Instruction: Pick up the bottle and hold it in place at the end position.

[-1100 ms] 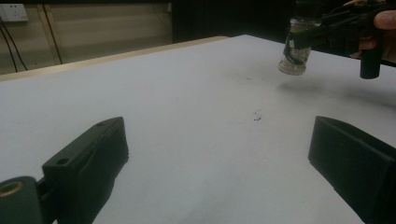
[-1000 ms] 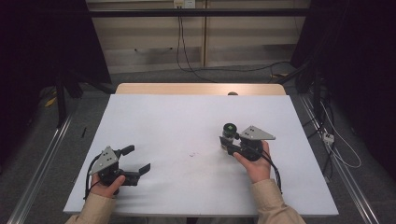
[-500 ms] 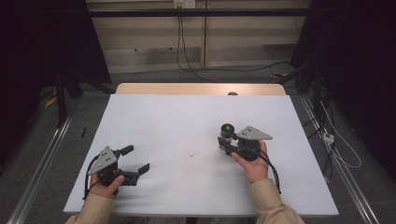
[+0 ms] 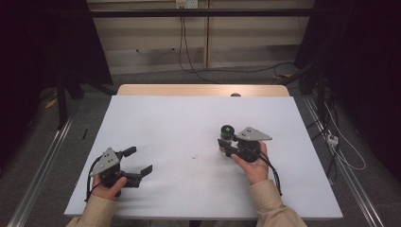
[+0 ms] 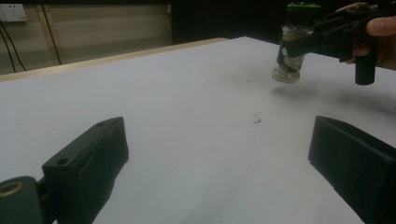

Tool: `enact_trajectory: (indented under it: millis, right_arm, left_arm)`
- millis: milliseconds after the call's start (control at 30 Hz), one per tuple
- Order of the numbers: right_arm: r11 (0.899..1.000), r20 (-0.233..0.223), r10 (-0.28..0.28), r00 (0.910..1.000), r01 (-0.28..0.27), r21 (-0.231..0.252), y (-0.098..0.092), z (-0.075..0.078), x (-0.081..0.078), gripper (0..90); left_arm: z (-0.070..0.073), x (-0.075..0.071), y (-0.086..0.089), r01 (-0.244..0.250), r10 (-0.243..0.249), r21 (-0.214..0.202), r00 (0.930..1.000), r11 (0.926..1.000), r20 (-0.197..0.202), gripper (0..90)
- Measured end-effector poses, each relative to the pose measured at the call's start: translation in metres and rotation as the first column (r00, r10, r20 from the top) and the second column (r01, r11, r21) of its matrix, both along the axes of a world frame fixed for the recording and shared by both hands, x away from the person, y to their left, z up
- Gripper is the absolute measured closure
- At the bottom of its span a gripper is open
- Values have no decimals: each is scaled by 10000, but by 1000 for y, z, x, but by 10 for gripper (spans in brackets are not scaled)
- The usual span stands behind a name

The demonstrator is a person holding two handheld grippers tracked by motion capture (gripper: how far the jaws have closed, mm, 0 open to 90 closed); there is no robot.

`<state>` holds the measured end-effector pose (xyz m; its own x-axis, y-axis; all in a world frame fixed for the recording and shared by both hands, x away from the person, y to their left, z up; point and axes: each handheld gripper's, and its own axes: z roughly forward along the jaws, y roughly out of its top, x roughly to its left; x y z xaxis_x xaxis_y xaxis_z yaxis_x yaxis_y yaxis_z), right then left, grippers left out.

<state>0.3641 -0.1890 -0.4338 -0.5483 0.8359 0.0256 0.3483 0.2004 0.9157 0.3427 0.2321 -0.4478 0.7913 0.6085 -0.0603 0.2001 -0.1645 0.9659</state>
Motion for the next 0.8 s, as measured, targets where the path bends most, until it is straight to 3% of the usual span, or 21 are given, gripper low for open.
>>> enact_trajectory:
  millis: [267, 800]
  right_arm:
    - [9997, -85, 21, 10000, -19, 257, 11, -2, 10, 534]
    - [9996, 5, -10, 10000, 10, 270, 29, 0, 28, 534]
  left_arm:
    - [0, 0, 1, 12, -12, -16, 10000, 10000, -54, 45]
    - [-1, 1, 1, -10, 10, -66, 10000, 10000, -88, 46]
